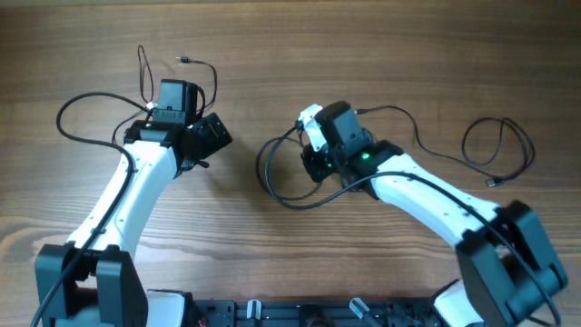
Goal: Untangle cables
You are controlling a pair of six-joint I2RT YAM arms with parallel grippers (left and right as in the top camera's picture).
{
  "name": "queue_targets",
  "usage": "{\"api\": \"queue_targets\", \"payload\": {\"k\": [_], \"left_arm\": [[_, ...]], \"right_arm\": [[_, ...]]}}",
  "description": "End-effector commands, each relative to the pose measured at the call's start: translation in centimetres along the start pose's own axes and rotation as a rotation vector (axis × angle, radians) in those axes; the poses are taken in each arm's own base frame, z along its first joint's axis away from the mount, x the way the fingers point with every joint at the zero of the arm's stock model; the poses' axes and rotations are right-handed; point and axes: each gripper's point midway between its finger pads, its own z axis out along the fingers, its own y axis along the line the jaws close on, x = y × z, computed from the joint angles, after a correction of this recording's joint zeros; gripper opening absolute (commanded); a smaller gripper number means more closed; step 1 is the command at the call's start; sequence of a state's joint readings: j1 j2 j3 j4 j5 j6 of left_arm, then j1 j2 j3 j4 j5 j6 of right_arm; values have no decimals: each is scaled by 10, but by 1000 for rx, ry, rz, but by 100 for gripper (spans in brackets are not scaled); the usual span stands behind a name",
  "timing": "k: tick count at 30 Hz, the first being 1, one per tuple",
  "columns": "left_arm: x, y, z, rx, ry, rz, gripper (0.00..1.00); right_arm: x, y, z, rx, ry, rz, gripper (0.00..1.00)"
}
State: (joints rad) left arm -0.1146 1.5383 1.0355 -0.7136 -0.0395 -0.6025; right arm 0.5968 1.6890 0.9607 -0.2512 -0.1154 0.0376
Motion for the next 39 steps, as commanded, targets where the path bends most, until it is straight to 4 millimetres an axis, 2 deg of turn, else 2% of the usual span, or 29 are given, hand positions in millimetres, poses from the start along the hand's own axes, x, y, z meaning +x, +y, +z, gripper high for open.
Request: {"api": "queue_targets", "payload": {"k": [1,2,3,7,10,13,14,15,18,20,22,24,25,27,28,29,30,32,33,36,39], "left_arm": [[-3,-1,0,4,0,-16,100],[-3,-1,0,4,0,-16,100],[-3,-1,0,4,0,-16,100],[-3,-1,0,4,0,-16,100],[-3,-1,0,4,0,-16,100],[-3,-1,0,5,-1,-16,100],[-3,-1,0,4,0,-16,100],[-3,-1,0,4,0,-16,100],[-3,-1,0,4,0,-16,100],[-3,-1,0,4,-1,-16,100],[-3,-1,0,4,-1,-16,100],[-3,-1,0,4,0,-16,100],[-3,-1,0,4,0,-16,100],[-3,-1,0,4,0,-16,100],[-3,-1,0,4,0,-16,100],[-3,-1,0,4,0,-16,100],[-3,-1,0,4,0,-16,100],[-3,-1,0,4,0,-16,100],[-3,-1,0,4,0,-16,100],[-3,-1,0,4,-1,-16,100],[-3,-1,0,4,0,-16,100]], "right_arm": [[20,-10,25,42,58,-7,25],[18,-10,26,44,49,-8,36],[18,-13,26,58,50,-7,39],[31,-21,27,102,99,-7,43],[48,-19,40,102,160,-48,33],[61,-7,49,154,202,-149,27],[61,0,49,186,199,-189,19],[61,5,49,193,199,-208,5],[61,10,48,185,206,-217,4],[52,9,42,174,224,-202,4],[27,-7,31,229,219,-178,4],[-9,-46,12,378,173,-138,4],[-21,-62,4,443,154,-123,4],[-37,-95,-13,564,131,-109,4],[-40,-102,-16,555,140,-119,4],[-37,-89,-9,431,168,-178,4],[-28,-64,-2,260,204,-248,4],[-3,-12,1,-12,271,-162,4],[4,3,-1,-76,297,-127,4],[18,22,0,-82,345,-132,5],[32,19,7,4,386,-187,5]]}}
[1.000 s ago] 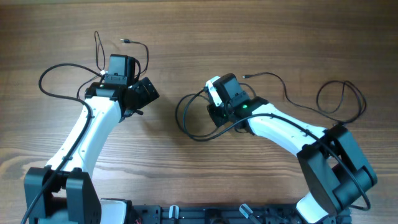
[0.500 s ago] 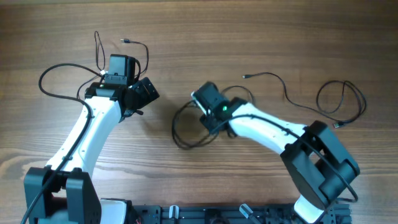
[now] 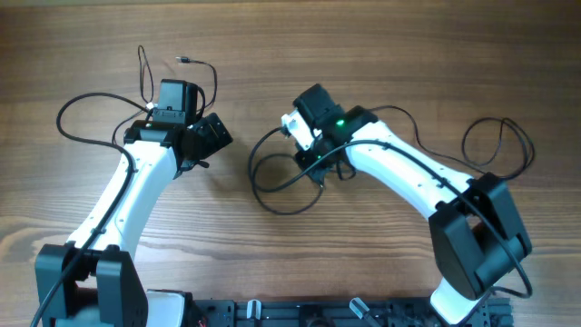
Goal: Untangle cables
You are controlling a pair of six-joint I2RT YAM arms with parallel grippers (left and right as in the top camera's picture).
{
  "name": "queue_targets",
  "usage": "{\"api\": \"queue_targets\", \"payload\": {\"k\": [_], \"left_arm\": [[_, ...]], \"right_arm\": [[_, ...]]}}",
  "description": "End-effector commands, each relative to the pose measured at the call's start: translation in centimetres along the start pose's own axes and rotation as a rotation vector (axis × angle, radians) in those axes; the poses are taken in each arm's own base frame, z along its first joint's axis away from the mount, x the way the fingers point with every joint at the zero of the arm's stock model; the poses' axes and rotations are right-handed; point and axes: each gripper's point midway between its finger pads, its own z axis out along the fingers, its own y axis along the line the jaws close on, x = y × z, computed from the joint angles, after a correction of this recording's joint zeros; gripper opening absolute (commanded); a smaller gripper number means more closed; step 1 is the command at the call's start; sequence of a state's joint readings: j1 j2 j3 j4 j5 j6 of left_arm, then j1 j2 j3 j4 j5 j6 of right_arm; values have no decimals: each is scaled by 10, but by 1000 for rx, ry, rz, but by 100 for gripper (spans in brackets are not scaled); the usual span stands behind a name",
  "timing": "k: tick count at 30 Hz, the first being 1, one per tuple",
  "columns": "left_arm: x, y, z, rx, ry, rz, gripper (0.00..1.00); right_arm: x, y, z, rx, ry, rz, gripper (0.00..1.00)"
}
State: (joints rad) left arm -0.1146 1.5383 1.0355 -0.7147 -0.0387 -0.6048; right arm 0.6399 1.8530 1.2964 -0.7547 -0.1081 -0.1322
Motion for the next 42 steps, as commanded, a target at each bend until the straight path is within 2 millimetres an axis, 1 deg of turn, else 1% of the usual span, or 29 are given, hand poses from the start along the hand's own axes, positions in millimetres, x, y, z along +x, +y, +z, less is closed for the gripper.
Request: {"api": "queue_targets", "payload": {"k": [1,2,4,5,6,7,9,12,13,15,16,17,19,21,22,23,24,26,27,28,30,32,34,35,38,39,40,41,42], "left_arm": [[-3,-1,0,4,-2,-14,100],[-3,-1,0,4,-2,-14,100],[-3,-1,0,4,-2,-14,100],[-3,-1,0,4,-2,-14,100],[-3,-1,0,4,-2,-14,100],[-3,-1,0,4,-2,-14,100],[-3,-1,0,4,-2,-14,100],[-3,-1,0,4,-2,-14,100],[-3,-1,0,4,-2,-14,100],[-3,-1,0,4,-2,-14,100],[-3,-1,0,4,-2,-14,100],[-3,-1,0,4,-2,-14,100],[-3,-1,0,4,-2,-14,100],[-3,-1,0,4,-2,-14,100],[-3,-1,0,4,-2,-14,100],[-3,-1,0,4,-2,-14,100],[-3,-1,0,4,-1,-14,100],[-3,-1,0,4,-1,-14,100],[-3,-1,0,4,-1,-14,100],[-3,-1,0,4,-2,-14,100],[-3,-1,0,5,-2,-14,100],[-3,-1,0,5,-2,-14,100],[-3,-1,0,4,-2,-14,100],[-3,-1,0,5,-2,-14,100],[-3,-1,0,5,-2,-14,100],[-3,-1,0,5,-3,-14,100],[-3,-1,0,5,-3,-14,100],[-3,-2,0,5,-2,-14,100],[-3,-1,0,5,-3,-14,100]], "right_arm": [[18,6,23,49,77,-24,7],[24,4,27,71,100,-29,22],[34,4,35,66,144,-26,54],[37,4,39,64,160,-25,64],[41,4,43,63,175,-25,68],[45,4,48,60,197,-23,69],[55,4,53,56,237,-8,67],[72,6,61,42,300,7,63],[76,6,64,45,305,8,58],[81,-4,68,106,301,43,32],[82,-7,67,129,306,43,15],[82,-8,67,130,306,42,5],[76,-8,63,131,299,43,4],[55,-9,45,134,263,37,4],[35,-16,27,165,214,42,4],[13,-32,5,234,147,54,4],[-7,-56,-22,337,72,84,4],[-23,-99,-62,492,-15,170,4],[-25,-117,-76,543,-47,206,4],[-27,-144,-90,603,-91,263,4],[-21,-188,-101,644,-141,369,4],[-8,-224,-105,616,-177,472,4],[14,-253,-108,615,-189,591,4],[31,-269,-103,573,-188,648,4],[57,-291,-95,513,-176,733,4],[64,-298,-93,516,-168,758,7],[66,-300,-88,493,-168,768,29],[65,-298,-82,458,-170,769,55],[63,-296,-77,435,-171,768,71]]}}
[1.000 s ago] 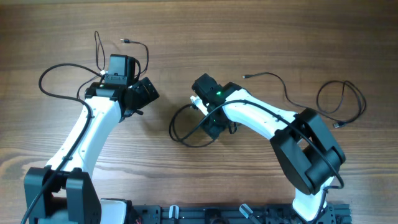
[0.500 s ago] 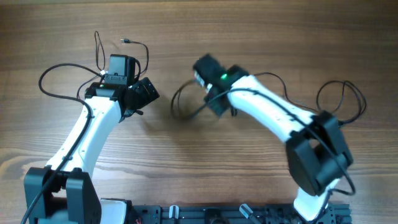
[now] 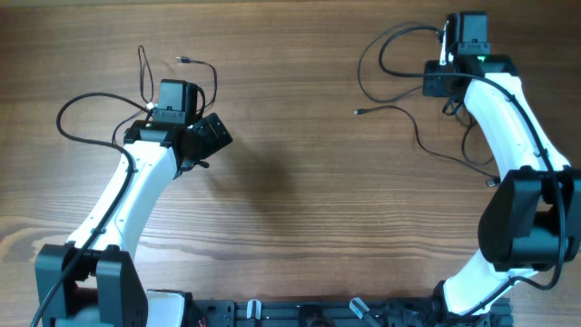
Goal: Untangle cables
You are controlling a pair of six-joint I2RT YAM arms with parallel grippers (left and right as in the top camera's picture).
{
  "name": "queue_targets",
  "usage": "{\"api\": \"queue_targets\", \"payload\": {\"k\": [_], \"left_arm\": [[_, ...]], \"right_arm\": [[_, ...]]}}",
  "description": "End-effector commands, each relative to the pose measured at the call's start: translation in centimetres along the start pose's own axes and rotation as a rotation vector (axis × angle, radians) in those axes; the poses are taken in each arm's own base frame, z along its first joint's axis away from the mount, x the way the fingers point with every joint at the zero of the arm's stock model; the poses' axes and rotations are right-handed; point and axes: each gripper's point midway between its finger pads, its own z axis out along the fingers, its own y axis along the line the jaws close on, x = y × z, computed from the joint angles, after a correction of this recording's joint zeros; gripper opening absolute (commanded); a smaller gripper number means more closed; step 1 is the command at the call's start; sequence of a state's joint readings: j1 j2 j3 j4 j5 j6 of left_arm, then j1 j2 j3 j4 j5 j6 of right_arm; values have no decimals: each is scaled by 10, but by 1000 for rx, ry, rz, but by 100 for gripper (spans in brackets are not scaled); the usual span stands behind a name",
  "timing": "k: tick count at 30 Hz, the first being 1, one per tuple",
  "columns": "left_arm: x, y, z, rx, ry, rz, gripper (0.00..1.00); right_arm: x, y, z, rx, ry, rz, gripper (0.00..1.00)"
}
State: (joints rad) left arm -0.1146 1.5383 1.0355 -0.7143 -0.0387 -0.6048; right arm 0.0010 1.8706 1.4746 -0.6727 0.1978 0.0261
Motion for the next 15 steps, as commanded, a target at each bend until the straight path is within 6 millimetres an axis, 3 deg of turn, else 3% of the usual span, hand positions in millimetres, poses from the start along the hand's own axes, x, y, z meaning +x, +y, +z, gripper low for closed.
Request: {"api": "queue_targets", "payload": {"k": [1,2,4,9,15], "left_arm": [[-3,-2,0,5,-3,-14,100],[-4,-2,0,7,-4,-14,100],[-4,-2,0,6,-4,-14,100],[-4,-2,0,6,-4,-14,100],[-4,-2,0,6,-4,-14,100]], "right_arm": [[15,24,20,-112,59,3,82],[18,30,24,-145,71,2,91],[21,41,25,-204,85,4,100],[45,65,15,-351,189,6,98],[37,65,16,-352,156,6,100]]}}
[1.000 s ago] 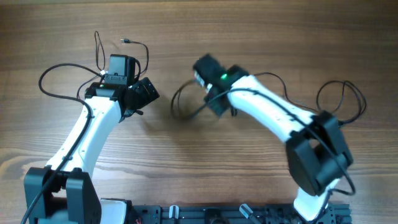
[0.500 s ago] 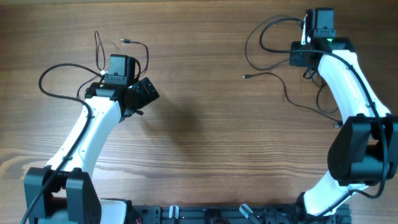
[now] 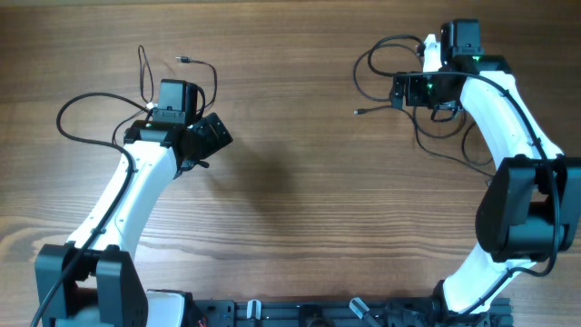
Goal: Untangle cables
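Note:
Only the overhead view is given. A thin black cable (image 3: 65, 113) lies at the left, looping around my left gripper (image 3: 174, 102), with a small plug (image 3: 182, 60) at the far side. The wrist housing hides that gripper's fingers. At the far right a second black cable (image 3: 370, 56) forms a loop, with its plug end (image 3: 357, 112) lying free and a strand (image 3: 434, 150) trailing toward the right edge. My right gripper (image 3: 402, 89) points left at that loop and appears shut on the cable. The two cables lie well apart.
The wooden table (image 3: 290, 200) bears nothing else. The right arm's forearm (image 3: 504, 118) runs along the right edge, over the trailing strand. The left forearm (image 3: 127, 195) slants up from the near left corner.
The right wrist has turned, so the gripper now points left and sits a little nearer and further left. The cable loop shifted slightly left with it. The left arm has not moved.
The right gripper held a looped black cable at the table's centre, close to the left arm. Then it sat slightly further left with the loop. Later the gripper and cable were at the far right, where they remain. The left arm stayed over its own cable throughout.

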You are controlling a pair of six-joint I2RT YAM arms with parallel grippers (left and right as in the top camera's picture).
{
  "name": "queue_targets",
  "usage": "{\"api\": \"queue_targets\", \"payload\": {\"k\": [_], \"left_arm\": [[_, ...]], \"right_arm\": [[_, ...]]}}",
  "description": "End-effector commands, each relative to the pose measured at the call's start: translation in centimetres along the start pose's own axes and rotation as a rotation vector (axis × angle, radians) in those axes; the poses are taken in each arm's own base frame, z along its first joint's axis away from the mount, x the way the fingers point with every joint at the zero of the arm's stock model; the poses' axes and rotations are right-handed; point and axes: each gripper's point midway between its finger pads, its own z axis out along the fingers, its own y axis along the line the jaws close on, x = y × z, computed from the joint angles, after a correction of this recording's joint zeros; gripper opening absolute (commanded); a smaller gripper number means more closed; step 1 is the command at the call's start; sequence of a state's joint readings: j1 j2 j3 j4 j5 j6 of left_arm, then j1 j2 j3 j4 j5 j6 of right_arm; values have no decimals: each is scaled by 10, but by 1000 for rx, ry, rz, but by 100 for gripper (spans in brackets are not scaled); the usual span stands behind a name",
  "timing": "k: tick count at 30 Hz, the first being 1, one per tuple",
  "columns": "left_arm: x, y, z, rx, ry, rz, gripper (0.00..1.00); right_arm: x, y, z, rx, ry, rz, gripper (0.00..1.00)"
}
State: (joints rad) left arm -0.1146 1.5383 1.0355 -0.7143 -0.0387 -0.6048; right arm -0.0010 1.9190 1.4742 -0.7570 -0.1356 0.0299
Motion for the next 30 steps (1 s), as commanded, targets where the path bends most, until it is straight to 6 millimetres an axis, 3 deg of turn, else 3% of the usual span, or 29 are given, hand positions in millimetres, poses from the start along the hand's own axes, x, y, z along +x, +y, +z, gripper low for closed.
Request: {"api": "queue_targets", "payload": {"k": [1,13,16,18,22,23,27,30], "left_arm": [[-4,-2,0,6,-4,-14,100],[-4,-2,0,6,-4,-14,100],[-4,-2,0,6,-4,-14,100],[-4,-2,0,6,-4,-14,100],[-4,-2,0,6,-4,-14,100],[-4,-2,0,6,-4,-14,100],[-4,-2,0,6,-4,-14,100],[-4,-2,0,6,-4,-14,100]], "right_arm": [[0,4,11,-24,1,4,100],[-20,6,8,-28,-84,-14,100],[-30,12,-14,-33,-138,-28,100],[-40,19,-43,-37,-205,-42,100],[-60,33,-143,-46,-434,-75,100],[-61,37,-177,-49,-508,-86,100],[-48,50,-286,-52,-754,-119,100],[-29,38,-350,45,-910,-90,100]]}}
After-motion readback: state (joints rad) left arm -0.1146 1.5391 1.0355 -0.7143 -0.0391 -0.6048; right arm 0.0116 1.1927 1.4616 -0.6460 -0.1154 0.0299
